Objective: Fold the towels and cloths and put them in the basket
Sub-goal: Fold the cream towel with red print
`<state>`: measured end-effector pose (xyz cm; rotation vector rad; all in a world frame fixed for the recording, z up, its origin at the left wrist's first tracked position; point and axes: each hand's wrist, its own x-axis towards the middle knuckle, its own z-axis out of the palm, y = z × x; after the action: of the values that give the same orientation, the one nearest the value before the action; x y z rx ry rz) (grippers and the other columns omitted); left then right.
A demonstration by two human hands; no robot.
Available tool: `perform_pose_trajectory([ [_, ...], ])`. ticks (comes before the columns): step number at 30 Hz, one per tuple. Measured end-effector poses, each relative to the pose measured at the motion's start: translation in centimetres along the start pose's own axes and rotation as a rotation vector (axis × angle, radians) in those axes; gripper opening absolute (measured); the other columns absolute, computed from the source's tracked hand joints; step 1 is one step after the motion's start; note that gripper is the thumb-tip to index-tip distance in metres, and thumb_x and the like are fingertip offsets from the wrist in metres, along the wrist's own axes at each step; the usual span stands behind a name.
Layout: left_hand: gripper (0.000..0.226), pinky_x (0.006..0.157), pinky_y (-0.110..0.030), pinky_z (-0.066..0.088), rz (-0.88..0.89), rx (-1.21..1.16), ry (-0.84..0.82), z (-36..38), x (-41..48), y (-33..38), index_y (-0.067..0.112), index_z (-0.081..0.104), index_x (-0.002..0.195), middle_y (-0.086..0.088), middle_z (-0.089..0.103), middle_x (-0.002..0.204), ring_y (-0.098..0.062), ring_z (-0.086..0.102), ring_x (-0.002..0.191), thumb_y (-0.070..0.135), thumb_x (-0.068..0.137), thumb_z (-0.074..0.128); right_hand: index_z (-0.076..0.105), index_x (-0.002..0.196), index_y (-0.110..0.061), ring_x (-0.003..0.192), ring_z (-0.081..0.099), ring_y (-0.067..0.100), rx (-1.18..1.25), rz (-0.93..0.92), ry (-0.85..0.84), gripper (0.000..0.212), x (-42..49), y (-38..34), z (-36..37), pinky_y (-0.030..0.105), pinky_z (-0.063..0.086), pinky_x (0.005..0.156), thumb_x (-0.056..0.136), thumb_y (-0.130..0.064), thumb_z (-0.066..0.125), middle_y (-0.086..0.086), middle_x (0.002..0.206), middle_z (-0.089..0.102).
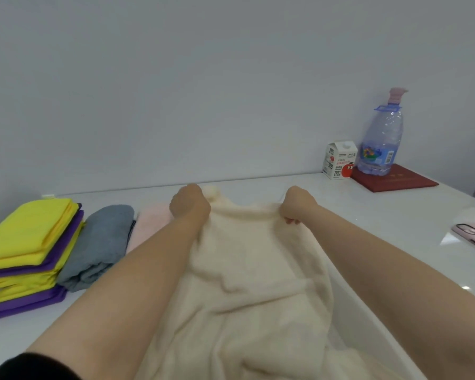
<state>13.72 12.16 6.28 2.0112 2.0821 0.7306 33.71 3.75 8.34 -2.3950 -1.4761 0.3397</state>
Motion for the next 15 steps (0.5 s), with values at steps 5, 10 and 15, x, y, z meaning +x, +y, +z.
perform_pose_trajectory([
  [5, 0.089, 0.105, -0.037, 0.039, 0.081, -0.404, -0.316, -0.5, -1.6, 0.5, 0.018, 0.019, 0.150, -0.012, 0.039, 0.146, -0.029, 0.044, 0.129, 0.027, 0.073, 0.063, -0.013, 0.150, -0.014, 0.118, 0.049, 0.028, 0.343, -0.102, -0.004, 0.086, -0.1, -1.9, 1.0, 0.036, 0.037, 0.100, 0.092, -0.018, 0.050, 0.009, 0.135, 0.045],
  [10, 0.071, 0.117, -0.038, 0.019, 0.343, 0.125, -0.595, 1.9, -7.0, -0.7, 0.013, 0.000, 0.152, -0.010, 0.009, 0.159, -0.029, 0.015, 0.145, 0.042, 0.098, 0.037, 0.013, 0.148, -0.013, 0.138, 0.025, 0.030, -0.193, -0.126, -0.055, 0.062, -3.1, 0.0, 3.9, 0.050, 0.023, 0.109, 0.096, -0.034, 0.039, 0.009, 0.151, 0.023],
  [15, 0.066, 0.117, -0.048, -0.002, 0.361, 0.294, -0.593, 3.4, -9.4, -3.4, 0.027, -0.003, 0.152, 0.000, -0.012, 0.159, -0.025, -0.011, 0.146, 0.059, 0.097, 0.015, 0.004, 0.151, -0.025, 0.146, 0.005, 0.025, -0.415, -0.134, -0.298, 0.069, -5.0, 4.6, 5.7, 0.060, 0.009, 0.112, 0.095, -0.061, 0.020, -0.001, 0.160, 0.002],
])
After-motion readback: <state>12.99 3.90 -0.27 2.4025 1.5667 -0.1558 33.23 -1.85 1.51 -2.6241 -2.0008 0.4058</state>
